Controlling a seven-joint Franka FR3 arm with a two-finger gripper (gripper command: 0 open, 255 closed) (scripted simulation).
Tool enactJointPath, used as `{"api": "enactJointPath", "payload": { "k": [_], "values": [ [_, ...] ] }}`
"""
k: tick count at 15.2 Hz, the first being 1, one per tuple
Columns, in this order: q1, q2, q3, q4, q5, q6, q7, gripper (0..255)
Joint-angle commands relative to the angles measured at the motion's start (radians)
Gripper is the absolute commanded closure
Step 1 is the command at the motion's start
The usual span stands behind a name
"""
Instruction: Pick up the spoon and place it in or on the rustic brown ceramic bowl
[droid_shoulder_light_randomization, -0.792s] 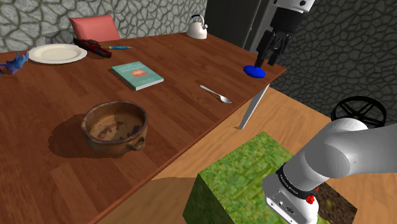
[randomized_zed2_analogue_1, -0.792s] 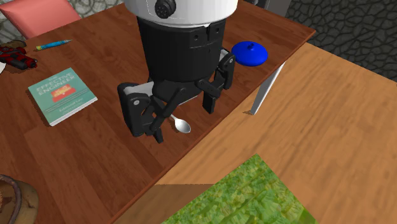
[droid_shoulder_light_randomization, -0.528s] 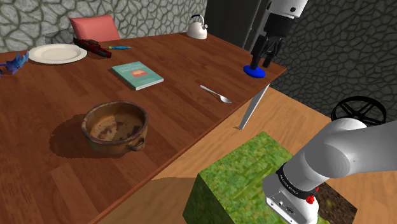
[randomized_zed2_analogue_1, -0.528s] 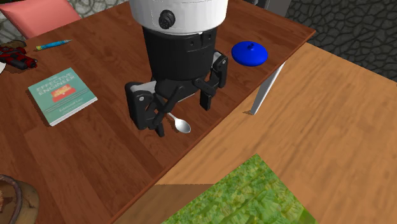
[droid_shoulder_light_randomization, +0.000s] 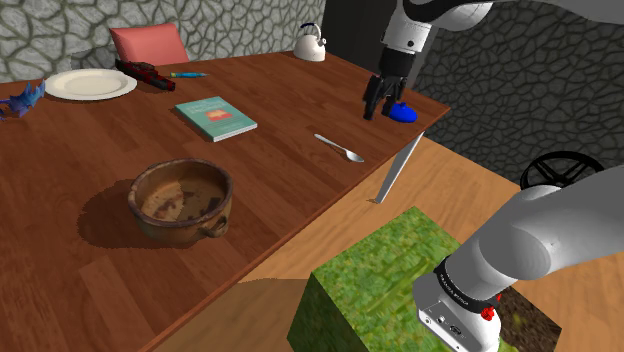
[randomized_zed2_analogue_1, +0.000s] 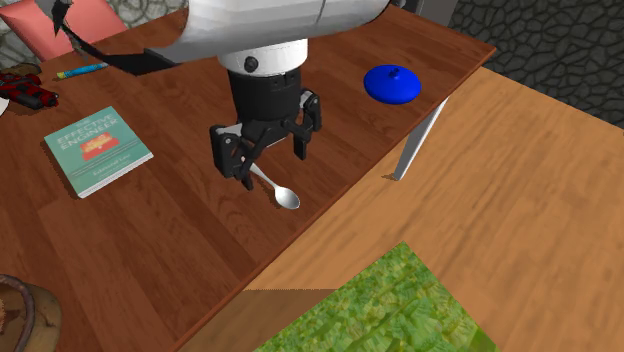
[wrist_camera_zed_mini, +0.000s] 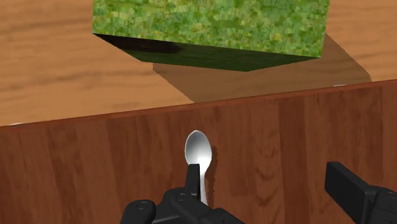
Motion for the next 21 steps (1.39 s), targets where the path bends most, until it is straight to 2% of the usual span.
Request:
{"api": "enactJointPath", "payload": {
  "k": [1,12,21],
  "values": [
    [0.003,0.080,-0.007,0.027,0.002,0.043,-0.024,0],
    [0.004,0.514,-0.026,0.243,0.033,0.199,-0.151,0],
    [0.008,0.562,-0.021,0.186,0.044,0.302,-0.162,0]
  ]
}}
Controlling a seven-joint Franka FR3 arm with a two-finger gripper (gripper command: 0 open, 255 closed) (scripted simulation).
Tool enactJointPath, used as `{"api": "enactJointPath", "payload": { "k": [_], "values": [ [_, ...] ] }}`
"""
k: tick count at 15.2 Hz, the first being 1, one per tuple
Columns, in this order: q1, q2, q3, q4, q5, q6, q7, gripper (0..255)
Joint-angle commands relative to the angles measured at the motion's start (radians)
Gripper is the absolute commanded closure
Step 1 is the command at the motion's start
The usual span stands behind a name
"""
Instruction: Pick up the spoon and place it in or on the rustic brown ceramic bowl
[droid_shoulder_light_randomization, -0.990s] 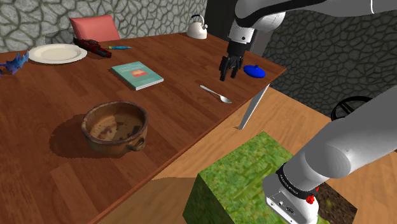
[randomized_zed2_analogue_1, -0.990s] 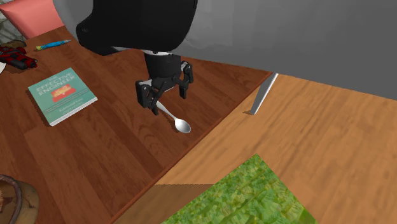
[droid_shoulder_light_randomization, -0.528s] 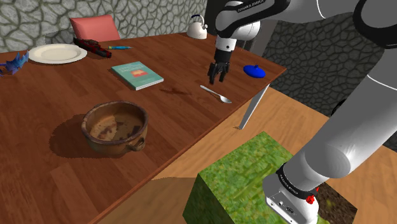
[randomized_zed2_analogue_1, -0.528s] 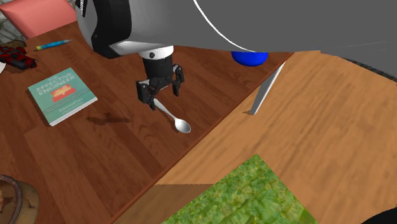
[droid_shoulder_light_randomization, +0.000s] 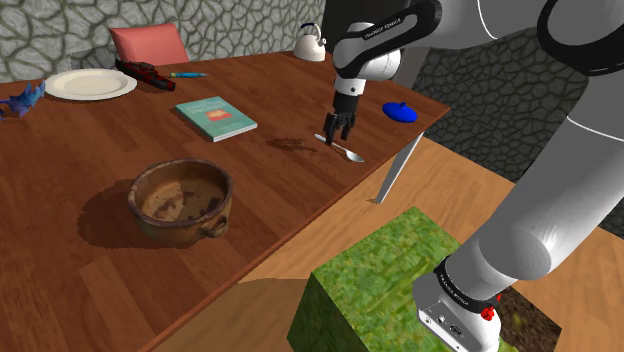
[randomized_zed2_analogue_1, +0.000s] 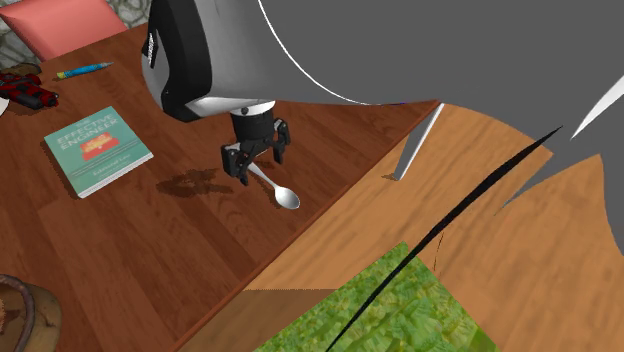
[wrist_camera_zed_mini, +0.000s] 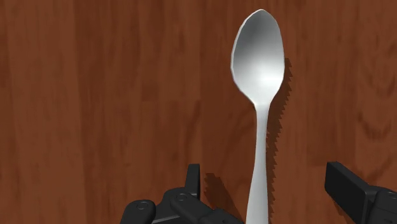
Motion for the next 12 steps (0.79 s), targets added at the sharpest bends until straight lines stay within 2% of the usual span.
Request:
{"api": "enactJointPath", "payload": {
  "k": [1,7,8,12],
  "values": [
    [0.002,0.003,0.002,-0.007,0.001,0.011,0.002,0],
    [0.002,0.003,0.002,-0.007,0.001,0.011,0.002,0],
    [0.002,0.003,0.002,-0.007,0.001,0.011,0.002,255],
    [0.002,0.003,0.002,-0.007,0.001,0.010,0.002,255]
  ]
}}
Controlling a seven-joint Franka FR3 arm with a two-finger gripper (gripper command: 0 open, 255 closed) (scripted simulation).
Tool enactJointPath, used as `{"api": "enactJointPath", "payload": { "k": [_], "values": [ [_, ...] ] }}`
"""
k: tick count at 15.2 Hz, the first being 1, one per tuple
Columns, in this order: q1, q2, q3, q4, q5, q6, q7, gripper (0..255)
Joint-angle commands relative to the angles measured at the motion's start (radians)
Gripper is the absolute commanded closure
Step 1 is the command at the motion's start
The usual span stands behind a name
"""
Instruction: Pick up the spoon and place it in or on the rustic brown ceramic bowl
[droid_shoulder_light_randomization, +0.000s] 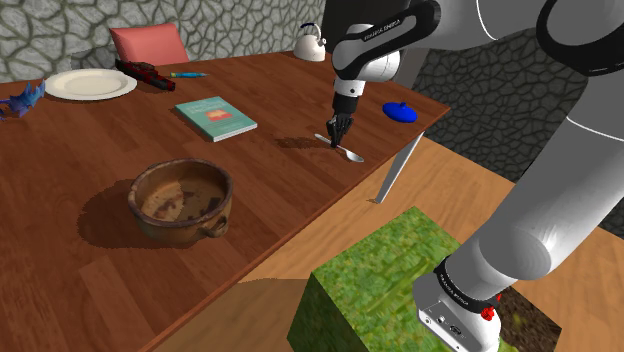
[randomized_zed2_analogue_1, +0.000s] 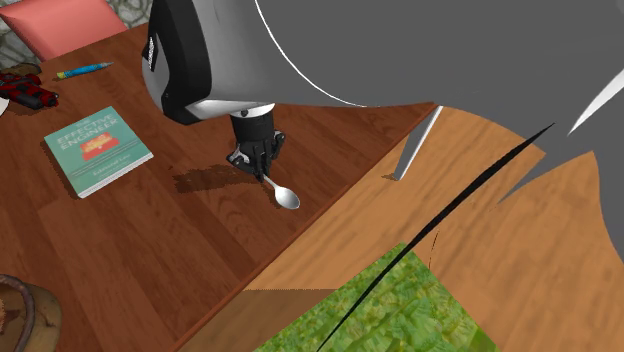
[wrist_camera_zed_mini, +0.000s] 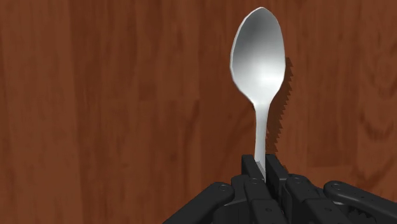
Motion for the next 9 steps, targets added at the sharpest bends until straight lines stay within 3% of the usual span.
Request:
{"api": "enactJointPath", "payload": {
  "k": [1,9],
  "values": [
    [0.000,0.001,0.000,0.000,0.000,-0.001,0.000,255],
    [0.001,-0.027,0.000,0.020,-0.005,-0.048,0.007,255]
  ]
}}
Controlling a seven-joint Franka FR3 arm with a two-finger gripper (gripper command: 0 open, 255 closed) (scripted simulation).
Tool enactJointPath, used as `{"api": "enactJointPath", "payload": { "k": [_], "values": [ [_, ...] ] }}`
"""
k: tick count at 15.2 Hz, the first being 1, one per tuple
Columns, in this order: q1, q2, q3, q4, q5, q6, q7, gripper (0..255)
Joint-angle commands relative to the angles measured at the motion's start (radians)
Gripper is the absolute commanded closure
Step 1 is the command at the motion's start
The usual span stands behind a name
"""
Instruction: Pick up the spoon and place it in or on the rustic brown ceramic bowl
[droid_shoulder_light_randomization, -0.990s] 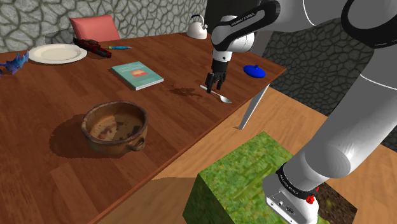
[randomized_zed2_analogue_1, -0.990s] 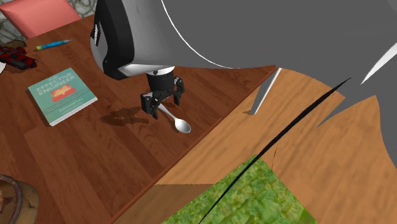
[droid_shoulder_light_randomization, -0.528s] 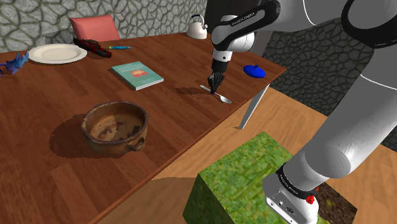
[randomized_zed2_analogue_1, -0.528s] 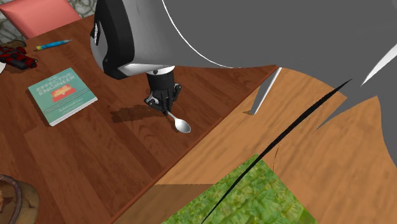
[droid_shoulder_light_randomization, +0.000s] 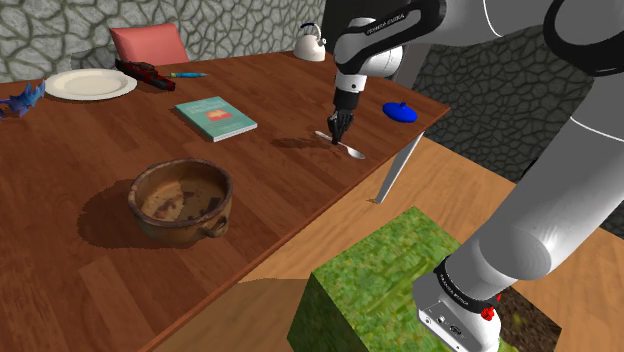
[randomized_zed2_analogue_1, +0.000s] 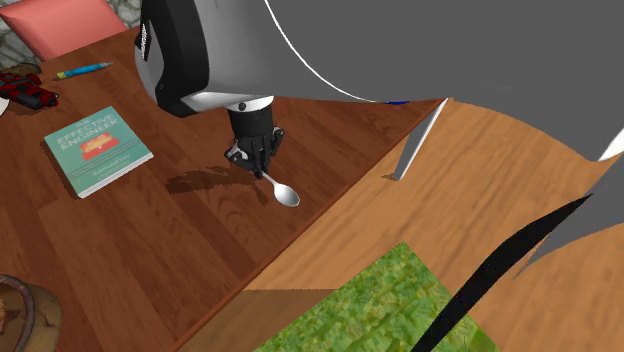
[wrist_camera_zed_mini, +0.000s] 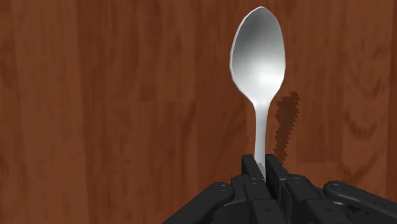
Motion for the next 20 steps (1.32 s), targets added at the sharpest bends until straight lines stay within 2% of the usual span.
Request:
{"api": "enactJointPath", "payload": {
  "k": [1,20],
  "values": [
    [0.000,-0.013,-0.001,0.015,-0.003,-0.028,0.003,255],
    [-0.002,-0.102,-0.003,0.168,-0.019,-0.269,0.032,255]
  ]
}}
